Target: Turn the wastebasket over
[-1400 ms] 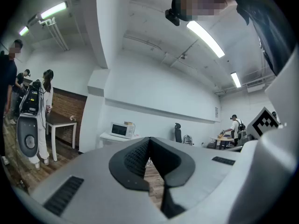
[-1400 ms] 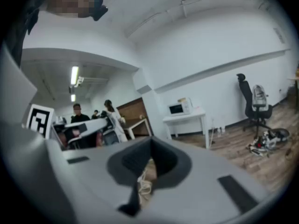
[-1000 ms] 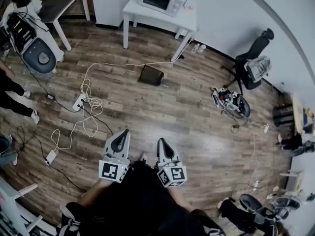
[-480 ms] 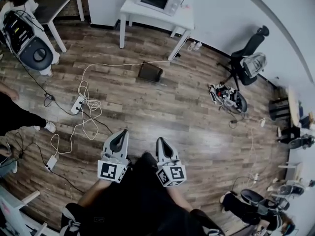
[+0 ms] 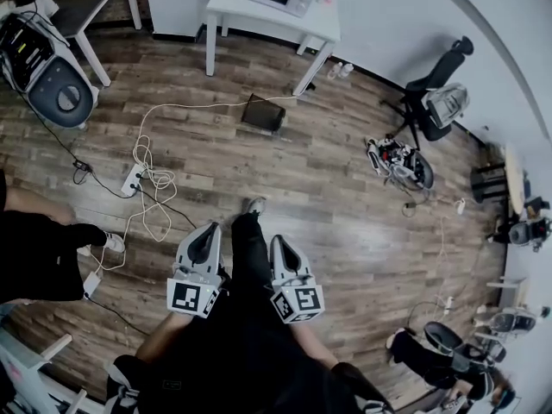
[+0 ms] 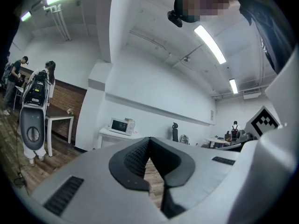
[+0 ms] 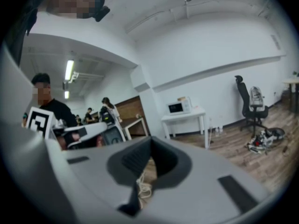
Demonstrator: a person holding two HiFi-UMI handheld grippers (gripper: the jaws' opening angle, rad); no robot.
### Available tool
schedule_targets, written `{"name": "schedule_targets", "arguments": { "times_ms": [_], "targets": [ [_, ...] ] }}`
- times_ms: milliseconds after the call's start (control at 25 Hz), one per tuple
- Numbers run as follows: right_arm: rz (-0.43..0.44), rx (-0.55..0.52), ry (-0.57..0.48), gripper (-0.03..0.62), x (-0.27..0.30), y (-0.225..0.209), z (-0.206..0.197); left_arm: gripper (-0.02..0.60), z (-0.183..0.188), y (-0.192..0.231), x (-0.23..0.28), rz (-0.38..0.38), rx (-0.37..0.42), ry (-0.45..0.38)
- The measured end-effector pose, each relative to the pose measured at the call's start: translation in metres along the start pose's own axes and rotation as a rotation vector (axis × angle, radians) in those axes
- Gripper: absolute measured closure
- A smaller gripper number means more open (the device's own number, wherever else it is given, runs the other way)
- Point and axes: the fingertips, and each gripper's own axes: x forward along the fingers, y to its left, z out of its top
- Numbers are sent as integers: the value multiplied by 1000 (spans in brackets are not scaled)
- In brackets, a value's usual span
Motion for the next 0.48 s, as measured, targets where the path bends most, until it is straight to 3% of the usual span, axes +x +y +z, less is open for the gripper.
{"name": "schedule_targets", "arguments": {
  "times_ms": [480],
  "targets": [
    [27,16,21,563,93,-51,29,548,2,31,96,31,19,27]
  ]
}}
